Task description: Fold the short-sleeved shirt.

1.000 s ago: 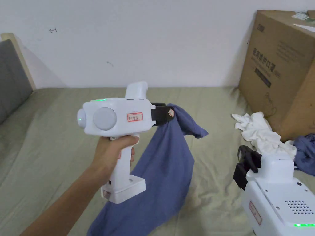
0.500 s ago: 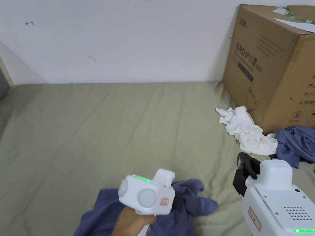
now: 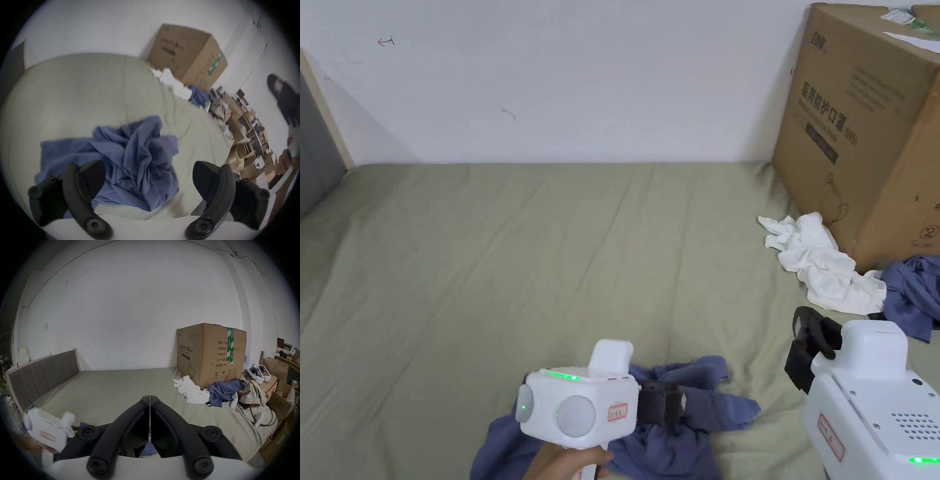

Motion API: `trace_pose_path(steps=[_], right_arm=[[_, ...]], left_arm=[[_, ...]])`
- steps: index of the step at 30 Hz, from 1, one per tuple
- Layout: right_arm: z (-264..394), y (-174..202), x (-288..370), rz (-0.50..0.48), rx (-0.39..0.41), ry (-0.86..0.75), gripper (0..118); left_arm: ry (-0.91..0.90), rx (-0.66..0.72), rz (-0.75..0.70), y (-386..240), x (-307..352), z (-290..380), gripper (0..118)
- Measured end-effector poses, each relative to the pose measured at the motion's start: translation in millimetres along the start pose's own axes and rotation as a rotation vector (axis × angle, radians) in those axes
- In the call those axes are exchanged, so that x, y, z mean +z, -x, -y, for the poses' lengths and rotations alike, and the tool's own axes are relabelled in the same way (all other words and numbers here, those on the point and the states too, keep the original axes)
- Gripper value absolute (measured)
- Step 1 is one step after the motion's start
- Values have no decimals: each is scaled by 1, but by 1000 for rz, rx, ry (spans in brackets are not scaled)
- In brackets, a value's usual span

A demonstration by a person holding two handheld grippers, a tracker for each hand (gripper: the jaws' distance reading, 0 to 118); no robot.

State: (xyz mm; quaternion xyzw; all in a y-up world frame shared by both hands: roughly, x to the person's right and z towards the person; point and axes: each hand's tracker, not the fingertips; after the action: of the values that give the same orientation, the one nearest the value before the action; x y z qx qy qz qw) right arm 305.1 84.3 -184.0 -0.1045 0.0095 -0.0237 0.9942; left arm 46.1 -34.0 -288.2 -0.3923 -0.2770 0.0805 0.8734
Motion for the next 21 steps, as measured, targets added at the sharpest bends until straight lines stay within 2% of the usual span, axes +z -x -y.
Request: trace_pose_path(steps=[9, 14, 18, 19, 21], right_arm=[[-13, 9, -1, -12, 7, -33, 3], [-16, 15, -2, -20, 10, -45, 3], [-17, 18, -3, -27, 10, -51, 3], [-17, 19, -3, -30, 10, -53, 3], [-18, 22, -2, -34, 10, -53, 3]], left_arm=[[-304, -99, -152, 22, 104, -45, 118], [-435, -209, -395, 31, 139, -51, 118], [-493, -249, -532, 41, 149, -44, 117], [-503, -248, -538, 43, 152, -41, 113], [-526, -239, -539, 49, 153, -36, 88]])
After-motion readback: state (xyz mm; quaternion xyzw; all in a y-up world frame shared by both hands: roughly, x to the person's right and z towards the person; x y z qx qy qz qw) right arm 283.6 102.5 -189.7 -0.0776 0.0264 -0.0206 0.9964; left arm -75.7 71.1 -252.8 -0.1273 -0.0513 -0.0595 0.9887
